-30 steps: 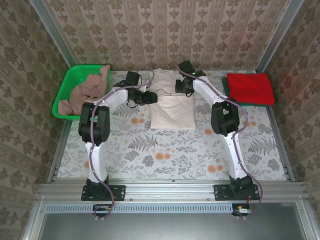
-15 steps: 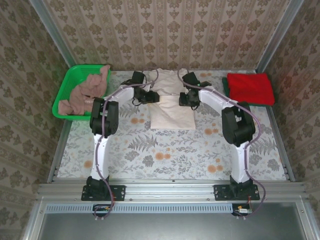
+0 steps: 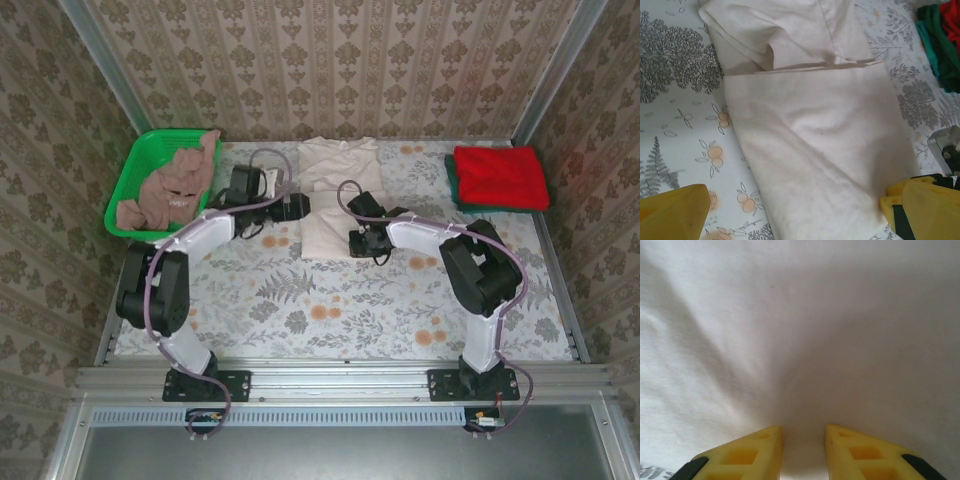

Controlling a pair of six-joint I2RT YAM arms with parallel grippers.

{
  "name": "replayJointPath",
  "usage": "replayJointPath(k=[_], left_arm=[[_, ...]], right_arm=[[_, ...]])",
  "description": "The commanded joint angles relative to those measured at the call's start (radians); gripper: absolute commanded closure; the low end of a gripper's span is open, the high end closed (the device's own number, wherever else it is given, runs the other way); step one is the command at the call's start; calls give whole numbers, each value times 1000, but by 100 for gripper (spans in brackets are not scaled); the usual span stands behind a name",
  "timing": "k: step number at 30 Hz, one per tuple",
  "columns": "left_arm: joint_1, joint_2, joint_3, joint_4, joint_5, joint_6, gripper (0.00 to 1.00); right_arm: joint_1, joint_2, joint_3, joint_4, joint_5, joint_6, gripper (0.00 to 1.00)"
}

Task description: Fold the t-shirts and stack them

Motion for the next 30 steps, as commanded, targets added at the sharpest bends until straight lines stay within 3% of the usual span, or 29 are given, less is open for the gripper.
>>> replayJointPath(k=[1, 7, 10, 13, 17, 21, 24, 30], left_arm=[[-43, -29, -156, 121, 1, -77, 0], [-68, -207, -407, 217, -11, -150, 4], [-77, -285, -450, 148, -2, -137, 19], [-140, -397, -512, 100, -32, -151, 22], [-211, -568, -584, -15, -120, -171, 17], [-277, -647, -630, -57, -158, -216, 16], [-331, -648, -636, -69, -192, -251, 1], [-388, -521, -649, 113, -211, -303, 0]], right_arm=[[21, -57, -70, 0, 26, 20, 70], [93, -129, -266, 85, 6, 108, 70], [139, -170, -329, 86, 8, 156, 71], [230, -242, -367, 10, 66, 183, 71], [277, -416, -441, -119, 145, 238, 70], [279, -702, -533, -127, 146, 285, 61], [274, -853, -601, -170, 181, 365, 55], [249, -840, -721, -16, 99, 429, 51]])
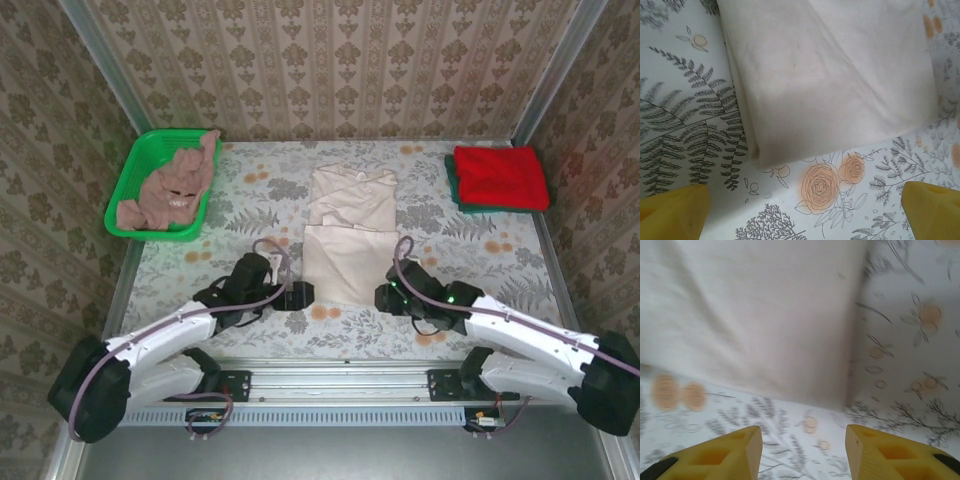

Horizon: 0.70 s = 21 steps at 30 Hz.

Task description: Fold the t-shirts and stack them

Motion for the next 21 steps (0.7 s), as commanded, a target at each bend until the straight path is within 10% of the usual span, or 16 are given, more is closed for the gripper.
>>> replayJointPath(k=[1, 21], left_arm=[[-7, 84, 0, 101, -34, -43, 0], [1, 360, 129, 186, 104, -33, 53]], right_arm=[[-8, 65, -41, 71, -33, 61, 51], [-81, 243, -40, 209, -49, 40, 58]])
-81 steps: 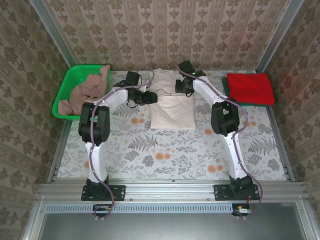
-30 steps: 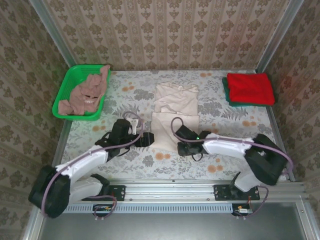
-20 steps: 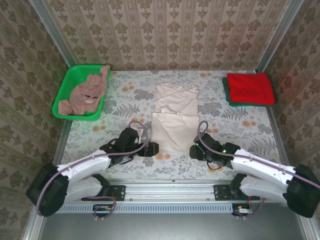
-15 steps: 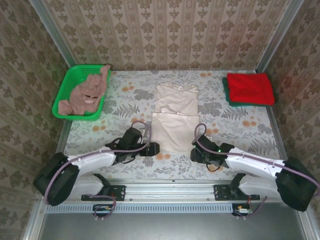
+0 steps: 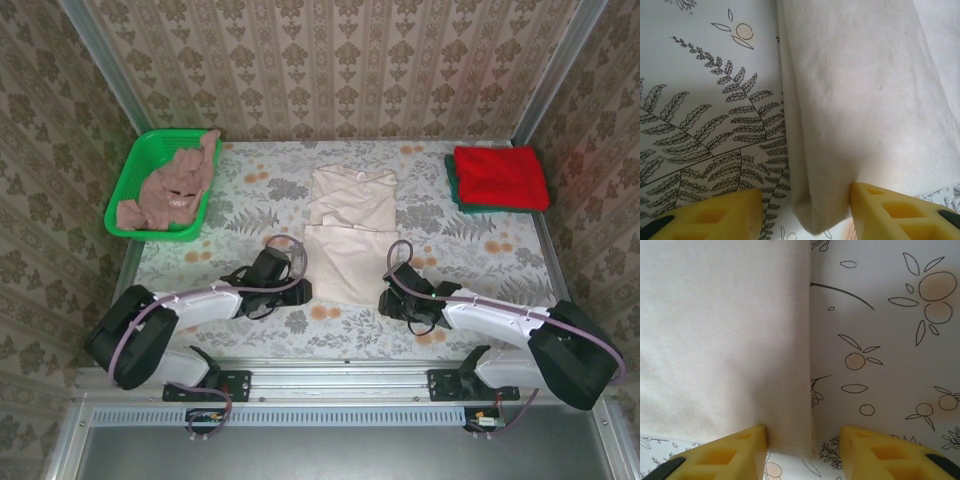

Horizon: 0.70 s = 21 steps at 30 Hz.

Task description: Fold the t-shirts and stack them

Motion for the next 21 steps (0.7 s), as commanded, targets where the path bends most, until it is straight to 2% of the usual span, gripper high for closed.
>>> replayJointPath(k=[1, 4, 6, 9, 15, 19, 21], left_arm=[[-22, 73, 41, 131, 129, 11, 54], [-23, 75, 56, 122, 138, 13, 59], [-25, 71, 63, 120, 149, 12, 66], [-37, 63, 67, 125, 148, 2, 72], [-46, 28, 39, 130, 155, -22, 85], [-54, -67, -9, 79, 139, -42, 90], [-67, -124, -25, 28, 117, -48, 92]], right_arm=[[-5, 34, 8, 31, 4, 6, 59], [-4, 54, 18, 39, -1, 6, 61], [-4, 68, 28, 36, -5, 6, 62], [-3, 70, 32, 63, -22, 7, 64], [-3, 67, 51, 27, -15, 1, 84], [3, -45, 28, -43, -4, 11, 99], [16, -128, 14, -90, 4, 25, 100]])
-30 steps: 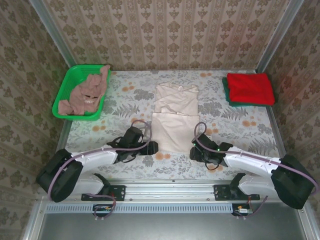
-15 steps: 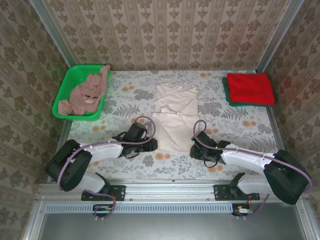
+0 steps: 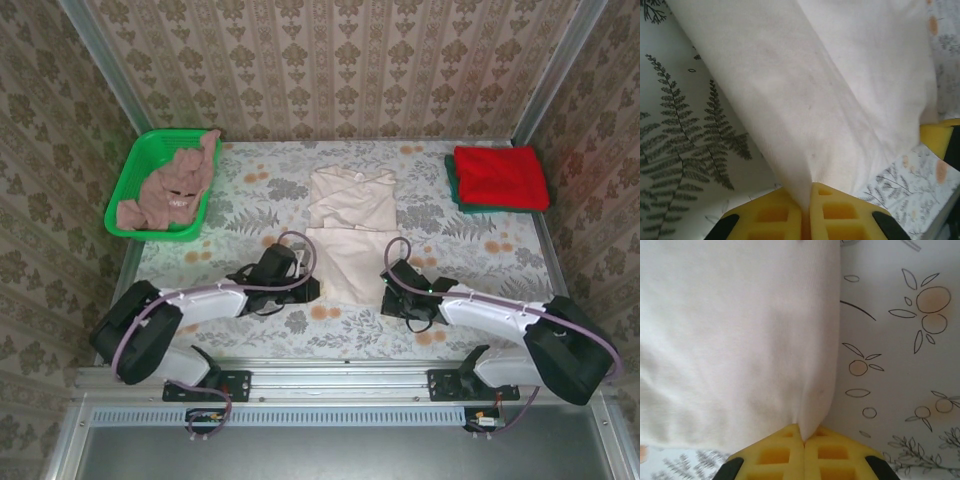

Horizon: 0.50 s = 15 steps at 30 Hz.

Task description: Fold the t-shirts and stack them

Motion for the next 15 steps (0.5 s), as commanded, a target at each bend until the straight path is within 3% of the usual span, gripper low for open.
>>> replayJointPath(k=[1, 9, 12, 15], left_arm=[[-34, -100, -33, -92, -15, -22, 93], [-93, -340, -37, -263, -78, -58, 99], [-87, -414, 21, -352, -133, -31, 100], [-41, -390, 123, -408, -142, 29, 100]], right_arm=[[26, -140, -21, -76, 0, 26, 100], [72, -393, 57, -309, 7, 45, 100], [71, -398, 144, -344, 40, 11, 100], [55, -321, 268, -346, 74, -58, 100]])
